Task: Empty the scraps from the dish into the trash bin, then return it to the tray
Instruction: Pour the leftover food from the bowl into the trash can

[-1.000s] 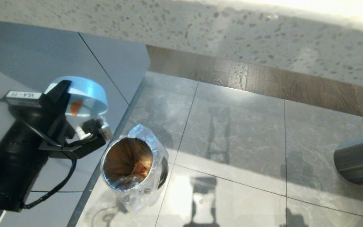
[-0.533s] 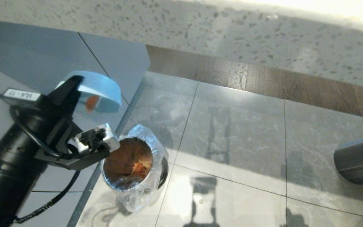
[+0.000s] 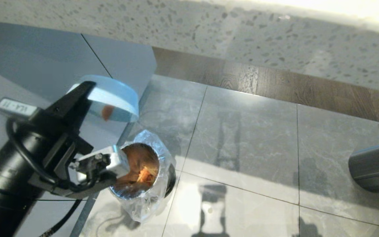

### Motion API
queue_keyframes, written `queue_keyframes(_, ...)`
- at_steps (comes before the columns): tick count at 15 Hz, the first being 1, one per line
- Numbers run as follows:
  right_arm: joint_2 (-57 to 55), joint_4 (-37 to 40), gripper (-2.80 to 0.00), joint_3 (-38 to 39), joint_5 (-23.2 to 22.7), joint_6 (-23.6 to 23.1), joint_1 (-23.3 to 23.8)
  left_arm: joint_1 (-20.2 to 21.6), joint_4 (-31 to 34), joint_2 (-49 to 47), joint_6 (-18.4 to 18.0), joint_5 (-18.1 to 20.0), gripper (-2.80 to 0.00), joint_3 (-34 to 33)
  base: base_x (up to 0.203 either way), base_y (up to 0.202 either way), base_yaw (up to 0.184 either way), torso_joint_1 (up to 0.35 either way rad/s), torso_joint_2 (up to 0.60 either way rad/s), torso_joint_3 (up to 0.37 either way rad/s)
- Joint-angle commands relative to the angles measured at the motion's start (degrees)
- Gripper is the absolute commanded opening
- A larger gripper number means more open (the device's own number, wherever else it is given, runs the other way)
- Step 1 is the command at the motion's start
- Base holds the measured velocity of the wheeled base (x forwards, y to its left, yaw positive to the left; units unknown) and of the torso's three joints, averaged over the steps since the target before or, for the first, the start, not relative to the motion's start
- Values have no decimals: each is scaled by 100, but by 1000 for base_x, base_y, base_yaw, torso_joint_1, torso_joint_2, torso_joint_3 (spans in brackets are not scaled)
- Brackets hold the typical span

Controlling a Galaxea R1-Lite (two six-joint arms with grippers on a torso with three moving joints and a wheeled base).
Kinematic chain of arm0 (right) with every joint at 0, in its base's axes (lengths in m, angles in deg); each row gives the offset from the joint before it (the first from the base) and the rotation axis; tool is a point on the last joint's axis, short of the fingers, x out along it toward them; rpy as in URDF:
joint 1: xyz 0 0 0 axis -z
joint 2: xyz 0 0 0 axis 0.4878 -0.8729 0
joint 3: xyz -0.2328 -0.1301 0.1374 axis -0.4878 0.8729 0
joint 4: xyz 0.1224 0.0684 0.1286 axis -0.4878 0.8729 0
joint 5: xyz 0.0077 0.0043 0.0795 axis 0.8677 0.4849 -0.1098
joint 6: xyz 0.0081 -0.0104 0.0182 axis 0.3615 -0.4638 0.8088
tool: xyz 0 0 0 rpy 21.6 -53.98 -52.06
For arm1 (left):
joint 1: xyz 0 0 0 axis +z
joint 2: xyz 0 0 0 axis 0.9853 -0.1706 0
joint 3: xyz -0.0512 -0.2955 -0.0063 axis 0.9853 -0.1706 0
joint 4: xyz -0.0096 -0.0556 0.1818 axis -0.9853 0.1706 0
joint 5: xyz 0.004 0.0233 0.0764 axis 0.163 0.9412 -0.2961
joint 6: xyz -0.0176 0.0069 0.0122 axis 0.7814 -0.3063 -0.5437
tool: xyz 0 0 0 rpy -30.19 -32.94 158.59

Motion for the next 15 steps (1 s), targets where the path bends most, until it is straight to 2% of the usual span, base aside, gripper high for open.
queue_keyframes(1, 2, -4, -280, 5, 2, 1, -1, -148, -246, 95, -79, -46, -280, -386, 0, 0, 0, 0, 0, 0)
queue_keyframes(7, 2, -4, -280, 4, 2, 1, -1, -50, -275, 247, -103, -79, -280, -9, 0, 0, 0, 0, 0, 0)
queue_keyframes(11, 2, -4, -280, -2, 2, 1, -1, -26, -276, 319, -367, -58, -280, 420, 0, 0, 0, 0, 0, 0)
queue_keyframes(13, 2, -4, -280, 5, 2, 1, -1, -19, -276, 381, -481, -50, -280, 316, 0, 0, 0, 0, 0, 0)
queue_keyframes(15, 2, -4, -280, -1, 2, 1, -1, -10, -276, 382, -560, -30, -280, 508, 0, 0, 0, 0, 0, 0)
